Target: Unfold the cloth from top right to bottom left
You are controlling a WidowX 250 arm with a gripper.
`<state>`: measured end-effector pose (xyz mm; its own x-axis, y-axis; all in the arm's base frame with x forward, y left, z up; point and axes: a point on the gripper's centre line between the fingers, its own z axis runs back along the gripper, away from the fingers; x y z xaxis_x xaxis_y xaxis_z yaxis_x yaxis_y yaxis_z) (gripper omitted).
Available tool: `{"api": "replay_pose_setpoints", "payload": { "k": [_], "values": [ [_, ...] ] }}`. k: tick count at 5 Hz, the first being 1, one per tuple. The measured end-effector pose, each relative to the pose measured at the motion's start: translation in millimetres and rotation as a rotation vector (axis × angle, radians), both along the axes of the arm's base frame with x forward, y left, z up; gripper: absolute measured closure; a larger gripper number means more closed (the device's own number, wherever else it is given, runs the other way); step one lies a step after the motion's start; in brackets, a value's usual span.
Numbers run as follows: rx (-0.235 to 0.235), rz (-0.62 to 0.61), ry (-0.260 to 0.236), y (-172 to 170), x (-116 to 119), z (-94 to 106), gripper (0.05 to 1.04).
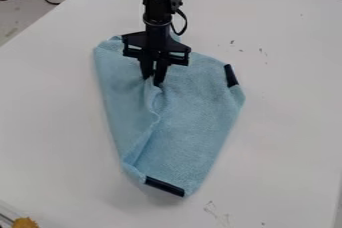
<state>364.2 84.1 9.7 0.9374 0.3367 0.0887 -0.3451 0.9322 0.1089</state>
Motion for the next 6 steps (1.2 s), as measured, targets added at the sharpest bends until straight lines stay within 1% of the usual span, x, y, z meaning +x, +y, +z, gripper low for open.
{"api": "replay_pose_setpoints", "payload": {
  "k": [1, 2, 3, 4, 5, 6],
  "values": [
    [0.006, 0.000, 0.000, -1.3, 0.4, 0.1, 0.535],
    [0.015, 0.003, -0.003, -0.4, 0.6, 0.6, 0.238],
    [0.038, -0.008, -0.016, -4.6, 0.3, 10.4, 0.077],
    [0.071, 0.000, -0.005, -3.8, -8.9, 24.2, 0.081],
    [0.077, 0.021, 0.005, -3.7, -18.9, 24.9, 0.099],
    [0.048, 0.038, 0.000, -5.4, -21.4, 20.5, 0.115]
  ]
}}
